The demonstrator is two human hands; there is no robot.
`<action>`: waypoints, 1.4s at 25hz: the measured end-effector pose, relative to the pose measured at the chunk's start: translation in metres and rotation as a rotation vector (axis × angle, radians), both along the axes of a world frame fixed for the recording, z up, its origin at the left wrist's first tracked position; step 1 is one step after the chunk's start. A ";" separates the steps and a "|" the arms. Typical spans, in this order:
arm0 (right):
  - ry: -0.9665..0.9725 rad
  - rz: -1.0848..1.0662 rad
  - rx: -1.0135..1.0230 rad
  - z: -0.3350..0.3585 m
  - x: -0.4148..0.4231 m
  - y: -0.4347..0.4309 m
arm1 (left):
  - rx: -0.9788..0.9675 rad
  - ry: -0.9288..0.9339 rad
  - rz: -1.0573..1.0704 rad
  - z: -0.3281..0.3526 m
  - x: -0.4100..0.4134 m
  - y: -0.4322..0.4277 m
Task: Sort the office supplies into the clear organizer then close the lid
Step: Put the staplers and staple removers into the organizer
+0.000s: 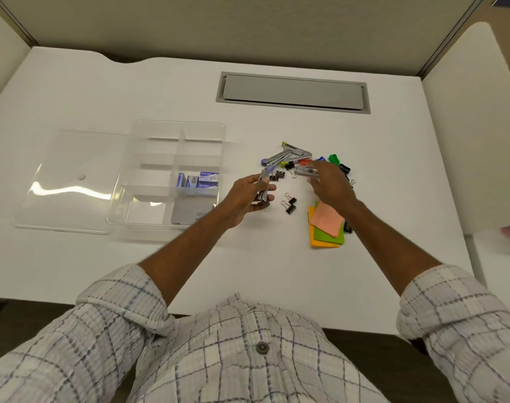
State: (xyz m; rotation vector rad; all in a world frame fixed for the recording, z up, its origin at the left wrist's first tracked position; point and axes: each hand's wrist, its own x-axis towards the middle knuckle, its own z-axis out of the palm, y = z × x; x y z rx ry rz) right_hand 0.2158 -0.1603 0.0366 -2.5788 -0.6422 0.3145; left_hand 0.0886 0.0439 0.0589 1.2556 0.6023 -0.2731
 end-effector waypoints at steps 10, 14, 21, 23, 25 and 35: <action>-0.259 0.158 -0.385 -0.009 0.017 0.003 | -0.002 -0.041 0.190 0.019 -0.008 0.046; -0.310 0.115 -0.418 -0.006 0.007 0.011 | 0.002 -0.055 0.213 0.021 -0.009 0.080; -0.148 -0.158 -0.029 0.021 -0.022 0.075 | 0.069 -0.094 0.121 0.028 0.013 0.156; 0.090 -0.259 0.231 0.033 -0.027 0.105 | 0.181 -0.116 0.042 0.029 0.022 0.179; 0.369 -0.374 0.463 0.041 -0.032 0.136 | 0.377 -0.179 -0.053 0.028 0.030 0.198; 0.580 -0.563 0.614 0.047 -0.035 0.205 | 1.132 -0.287 -0.691 0.008 0.078 0.221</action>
